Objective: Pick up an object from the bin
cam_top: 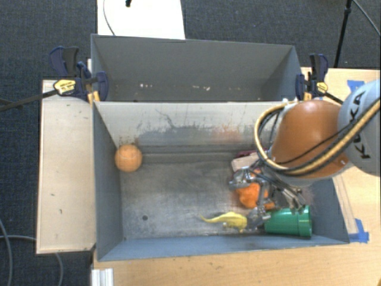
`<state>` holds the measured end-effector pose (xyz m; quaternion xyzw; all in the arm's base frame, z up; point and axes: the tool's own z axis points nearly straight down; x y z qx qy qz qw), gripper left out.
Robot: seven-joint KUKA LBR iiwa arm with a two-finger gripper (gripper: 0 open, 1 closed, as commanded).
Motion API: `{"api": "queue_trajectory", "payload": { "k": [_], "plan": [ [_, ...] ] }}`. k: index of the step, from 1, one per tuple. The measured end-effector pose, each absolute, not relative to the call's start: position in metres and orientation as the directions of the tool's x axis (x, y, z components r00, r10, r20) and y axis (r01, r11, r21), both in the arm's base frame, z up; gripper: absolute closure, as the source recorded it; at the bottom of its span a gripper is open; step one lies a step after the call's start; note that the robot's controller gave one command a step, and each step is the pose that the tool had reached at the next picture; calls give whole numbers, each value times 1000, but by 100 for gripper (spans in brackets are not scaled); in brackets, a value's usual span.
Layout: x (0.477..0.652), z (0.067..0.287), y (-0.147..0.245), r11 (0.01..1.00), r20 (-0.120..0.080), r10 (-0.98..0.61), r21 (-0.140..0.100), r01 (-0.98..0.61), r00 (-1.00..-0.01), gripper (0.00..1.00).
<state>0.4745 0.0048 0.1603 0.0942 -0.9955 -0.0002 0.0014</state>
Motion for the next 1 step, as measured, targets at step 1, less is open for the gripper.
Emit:
{"api": "queue_trajectory", "payload": {
  "k": [1],
  "plan": [
    [482, 140, 7, 962, 2, -272, 1, -272, -962, 0]
  ]
}}
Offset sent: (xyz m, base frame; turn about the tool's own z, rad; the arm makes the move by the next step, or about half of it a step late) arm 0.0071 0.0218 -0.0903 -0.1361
